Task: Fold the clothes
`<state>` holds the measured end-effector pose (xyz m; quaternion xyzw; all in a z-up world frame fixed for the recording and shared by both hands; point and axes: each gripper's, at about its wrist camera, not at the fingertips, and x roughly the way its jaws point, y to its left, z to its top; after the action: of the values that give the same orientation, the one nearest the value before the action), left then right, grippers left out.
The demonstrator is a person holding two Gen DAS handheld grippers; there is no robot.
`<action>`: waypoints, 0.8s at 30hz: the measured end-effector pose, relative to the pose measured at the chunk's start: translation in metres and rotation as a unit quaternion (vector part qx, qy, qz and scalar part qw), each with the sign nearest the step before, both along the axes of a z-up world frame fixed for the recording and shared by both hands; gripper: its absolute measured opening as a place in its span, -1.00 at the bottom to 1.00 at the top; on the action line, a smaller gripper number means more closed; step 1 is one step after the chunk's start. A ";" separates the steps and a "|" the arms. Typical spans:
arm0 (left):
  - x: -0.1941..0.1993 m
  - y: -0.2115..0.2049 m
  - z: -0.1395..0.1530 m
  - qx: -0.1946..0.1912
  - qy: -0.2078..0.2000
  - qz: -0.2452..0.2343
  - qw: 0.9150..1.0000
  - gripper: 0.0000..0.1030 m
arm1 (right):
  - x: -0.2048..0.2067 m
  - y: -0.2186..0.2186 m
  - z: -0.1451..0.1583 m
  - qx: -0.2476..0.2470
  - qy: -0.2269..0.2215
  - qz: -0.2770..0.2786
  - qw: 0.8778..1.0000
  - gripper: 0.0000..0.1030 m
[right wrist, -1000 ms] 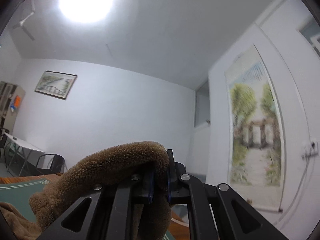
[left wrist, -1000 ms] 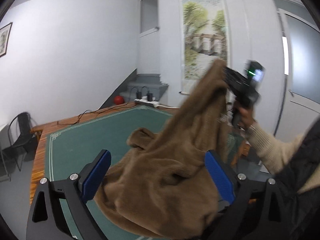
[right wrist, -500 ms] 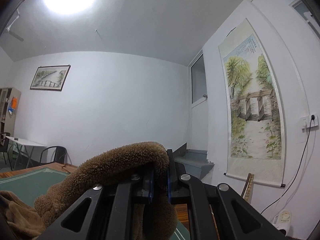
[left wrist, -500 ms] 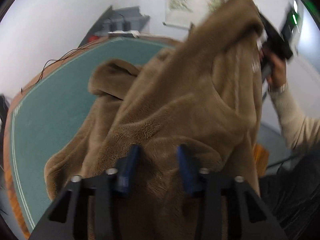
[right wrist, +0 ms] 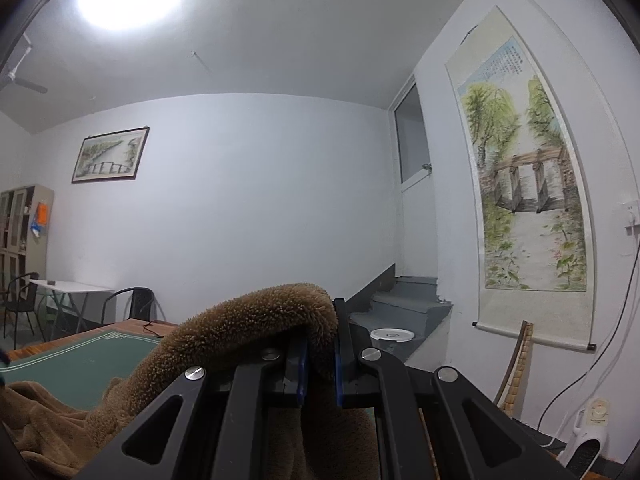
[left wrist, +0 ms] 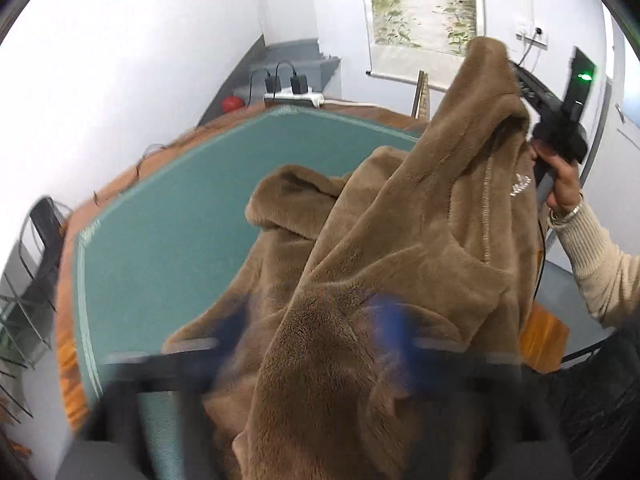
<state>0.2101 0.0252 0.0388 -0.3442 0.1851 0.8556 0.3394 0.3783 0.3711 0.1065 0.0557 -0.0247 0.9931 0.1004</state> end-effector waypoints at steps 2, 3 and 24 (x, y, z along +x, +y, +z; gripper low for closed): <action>-0.007 0.003 -0.005 0.004 -0.008 -0.008 1.000 0.99 | 0.001 -0.002 0.000 0.004 -0.001 0.003 1.000 -0.83; -0.011 0.008 -0.005 0.004 -0.013 -0.012 1.000 0.99 | 0.001 -0.001 0.000 0.004 -0.002 0.002 1.000 -0.83; 0.081 -0.083 0.181 0.231 0.235 0.128 0.935 -0.82 | 0.001 0.016 0.016 -0.041 0.013 0.030 0.999 -0.83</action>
<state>0.2907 -0.0581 0.2202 -0.0662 0.0115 0.9676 0.2434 0.3790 0.3874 0.1223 0.0650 0.0193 0.9950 0.0733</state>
